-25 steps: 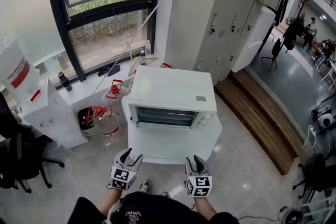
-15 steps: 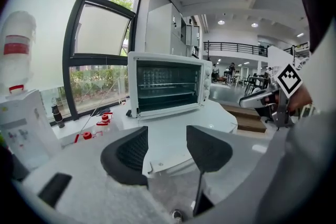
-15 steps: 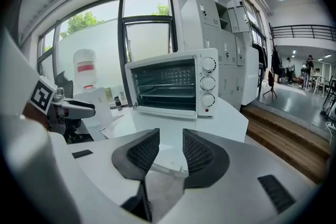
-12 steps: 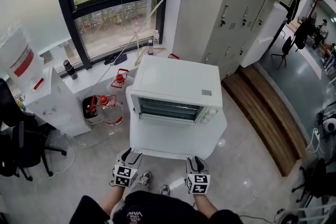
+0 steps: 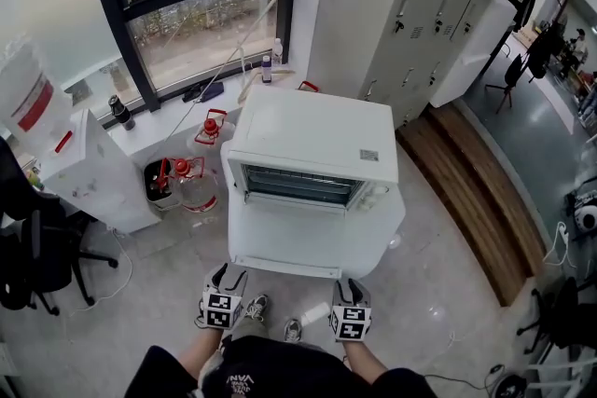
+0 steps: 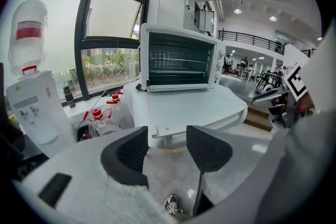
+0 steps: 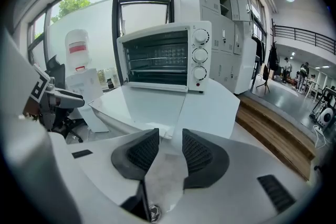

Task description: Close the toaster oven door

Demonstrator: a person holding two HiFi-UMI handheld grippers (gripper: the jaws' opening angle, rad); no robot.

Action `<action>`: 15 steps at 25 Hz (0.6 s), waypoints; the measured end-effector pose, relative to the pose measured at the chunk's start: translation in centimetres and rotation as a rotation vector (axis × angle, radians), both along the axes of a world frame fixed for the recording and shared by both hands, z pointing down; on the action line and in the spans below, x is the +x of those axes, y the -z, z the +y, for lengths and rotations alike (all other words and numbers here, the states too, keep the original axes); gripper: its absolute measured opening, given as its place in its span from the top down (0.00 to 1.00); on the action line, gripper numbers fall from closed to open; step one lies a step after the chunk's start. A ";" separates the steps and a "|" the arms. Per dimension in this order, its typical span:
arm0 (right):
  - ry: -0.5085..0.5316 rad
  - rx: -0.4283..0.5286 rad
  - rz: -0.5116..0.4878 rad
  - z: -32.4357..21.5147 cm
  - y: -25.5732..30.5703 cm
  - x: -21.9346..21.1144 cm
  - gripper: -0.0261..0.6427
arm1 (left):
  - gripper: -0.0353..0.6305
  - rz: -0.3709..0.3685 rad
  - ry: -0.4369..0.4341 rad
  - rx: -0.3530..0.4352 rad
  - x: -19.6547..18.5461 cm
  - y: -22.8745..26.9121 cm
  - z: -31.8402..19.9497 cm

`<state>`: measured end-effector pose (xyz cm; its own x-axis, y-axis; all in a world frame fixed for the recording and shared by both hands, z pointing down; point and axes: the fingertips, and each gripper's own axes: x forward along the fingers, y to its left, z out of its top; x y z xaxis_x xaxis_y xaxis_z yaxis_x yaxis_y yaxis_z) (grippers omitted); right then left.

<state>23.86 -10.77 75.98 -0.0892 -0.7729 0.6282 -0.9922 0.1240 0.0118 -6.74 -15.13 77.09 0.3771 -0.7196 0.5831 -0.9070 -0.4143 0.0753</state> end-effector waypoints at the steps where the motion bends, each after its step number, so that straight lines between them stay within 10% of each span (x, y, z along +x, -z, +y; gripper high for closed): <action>1: -0.004 -0.009 0.002 0.1 -0.4 0.1 0.76 | 0.60 0.001 0.005 -0.008 -0.1 -0.2 0.1; 15: 0.069 -0.093 -0.001 -0.6 -4.4 -1.9 0.75 | 0.60 -0.035 -0.031 -0.118 0.3 -4.4 0.1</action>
